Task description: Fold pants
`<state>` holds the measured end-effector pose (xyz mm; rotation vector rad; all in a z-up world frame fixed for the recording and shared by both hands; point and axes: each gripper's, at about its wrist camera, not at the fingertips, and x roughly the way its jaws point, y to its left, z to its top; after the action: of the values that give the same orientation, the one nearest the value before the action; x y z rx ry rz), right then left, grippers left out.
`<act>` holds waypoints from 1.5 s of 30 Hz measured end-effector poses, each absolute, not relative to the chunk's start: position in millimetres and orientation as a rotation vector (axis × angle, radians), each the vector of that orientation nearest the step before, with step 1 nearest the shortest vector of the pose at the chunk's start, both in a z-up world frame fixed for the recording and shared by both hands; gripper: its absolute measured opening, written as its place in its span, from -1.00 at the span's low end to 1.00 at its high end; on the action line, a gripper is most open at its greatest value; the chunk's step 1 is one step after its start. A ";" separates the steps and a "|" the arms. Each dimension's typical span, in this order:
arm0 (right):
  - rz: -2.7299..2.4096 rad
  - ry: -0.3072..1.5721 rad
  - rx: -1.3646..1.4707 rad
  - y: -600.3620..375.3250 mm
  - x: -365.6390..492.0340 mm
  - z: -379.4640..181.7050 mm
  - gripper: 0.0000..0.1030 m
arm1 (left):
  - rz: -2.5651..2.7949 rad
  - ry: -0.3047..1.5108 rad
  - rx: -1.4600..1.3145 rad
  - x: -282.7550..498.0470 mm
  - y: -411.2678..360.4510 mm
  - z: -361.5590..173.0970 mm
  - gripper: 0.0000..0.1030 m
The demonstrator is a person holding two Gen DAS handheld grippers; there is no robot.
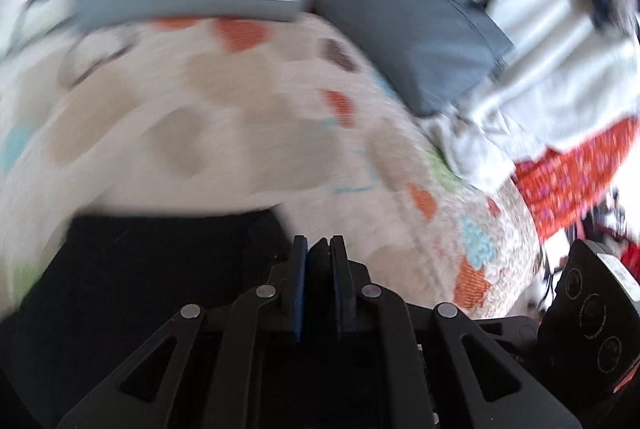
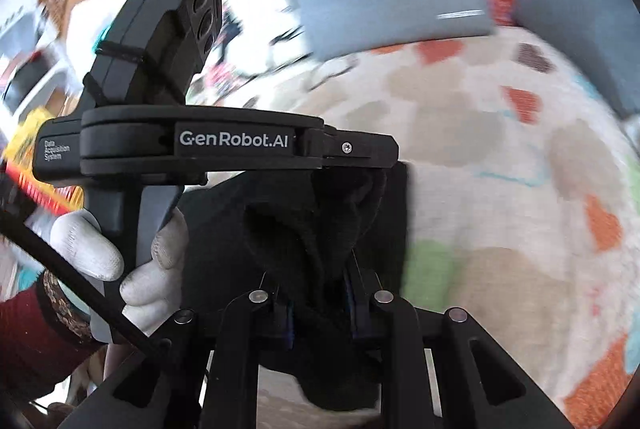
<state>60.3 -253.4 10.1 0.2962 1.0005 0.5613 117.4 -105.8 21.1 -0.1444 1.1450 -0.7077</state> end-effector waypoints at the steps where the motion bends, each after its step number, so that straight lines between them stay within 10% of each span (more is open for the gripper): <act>1: 0.583 1.021 0.277 -237.7 63.4 5.8 -0.61 | -0.673 1.154 -0.186 116.9 -85.0 16.0 -0.80; 7: 0.686 1.182 0.238 -166.6 78.2 -37.1 -0.49 | -0.564 1.149 -0.461 102.2 24.0 0.8 -0.59; 11: 0.739 1.172 0.258 -153.7 73.0 -27.9 0.31 | -0.505 1.082 -0.599 81.1 85.4 4.2 -0.37; 21: 0.781 1.077 0.314 -177.1 54.5 42.6 0.26 | -0.399 0.973 -0.716 35.2 155.1 11.9 -0.35; 24: 0.684 1.122 0.374 -184.1 76.4 28.5 -0.22 | -0.370 0.960 -0.720 23.6 163.4 14.4 -0.35; 32: 0.697 1.349 0.381 -110.2 94.3 -48.1 -0.31 | -0.179 0.918 -0.723 -7.7 219.5 18.2 -0.15; 37: 0.746 1.320 0.246 -92.2 93.0 -10.7 -0.27 | -0.057 0.957 -0.772 -17.7 253.7 -1.8 -0.12; 45: 0.901 1.423 0.154 8.9 129.3 21.0 0.38 | -0.017 1.065 -0.800 -7.5 243.9 -36.5 -0.08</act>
<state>129.3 8.9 21.0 0.1536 1.4225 0.9012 -7.5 243.9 -36.5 -0.7996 1.0648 -0.0167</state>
